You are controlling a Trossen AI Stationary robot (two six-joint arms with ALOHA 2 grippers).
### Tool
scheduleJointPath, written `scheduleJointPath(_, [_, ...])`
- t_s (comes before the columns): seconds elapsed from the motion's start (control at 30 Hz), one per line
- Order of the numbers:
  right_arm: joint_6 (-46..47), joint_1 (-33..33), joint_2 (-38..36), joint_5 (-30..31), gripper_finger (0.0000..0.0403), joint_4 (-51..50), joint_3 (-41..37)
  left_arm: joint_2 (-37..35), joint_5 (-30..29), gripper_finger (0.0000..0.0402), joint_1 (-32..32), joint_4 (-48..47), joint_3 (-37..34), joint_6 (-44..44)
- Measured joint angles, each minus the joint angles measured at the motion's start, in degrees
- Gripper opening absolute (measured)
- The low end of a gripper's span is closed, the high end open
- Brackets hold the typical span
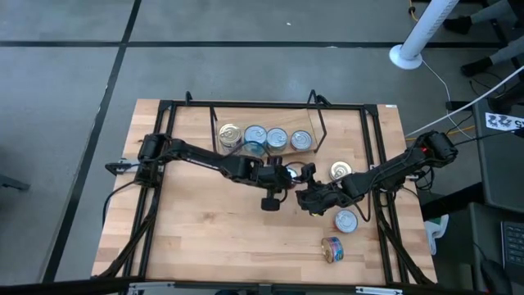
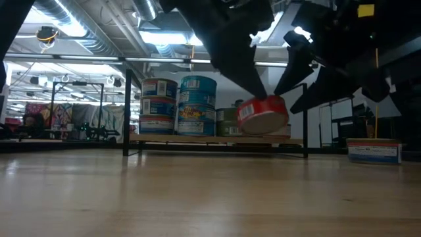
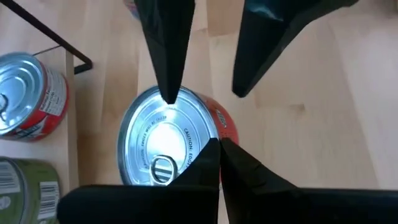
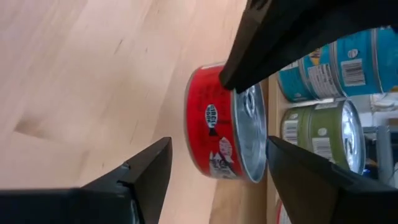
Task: Stack canned seafood by type on shelf
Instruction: Stack the top red tuna can on top of the other red tuna can on the shelf
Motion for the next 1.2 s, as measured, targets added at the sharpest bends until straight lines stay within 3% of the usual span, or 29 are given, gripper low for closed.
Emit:
scheduleJointPath(0.3, [-4.2,0.0,0.0,1.1,0.0256,1.1,0.0,-2.4,3.5,0.0,0.9,0.2,0.0,-1.8])
scheduleJointPath(0.6, [-5.0,0.0,0.0,6.5,0.0253,2.3,0.0,-4.3,6.7,0.0,0.9,0.1,0.0,-2.5])
scheduleJointPath(0.73, [-5.1,0.0,0.0,6.3,0.0222,4.0,0.0,-4.3,7.5,0.0,0.9,0.1,0.0,-2.5])
scheduleJointPath(0.97, [-5.3,0.0,0.0,4.7,0.0129,3.8,0.0,-4.3,7.4,0.0002,1.1,0.2,0.0,-2.4])
scheduleJointPath(1.2, [-5.1,0.0,0.0,4.2,0.0126,4.2,0.0,-4.6,7.7,0.0051,1.0,-0.2,0.0,-3.7])
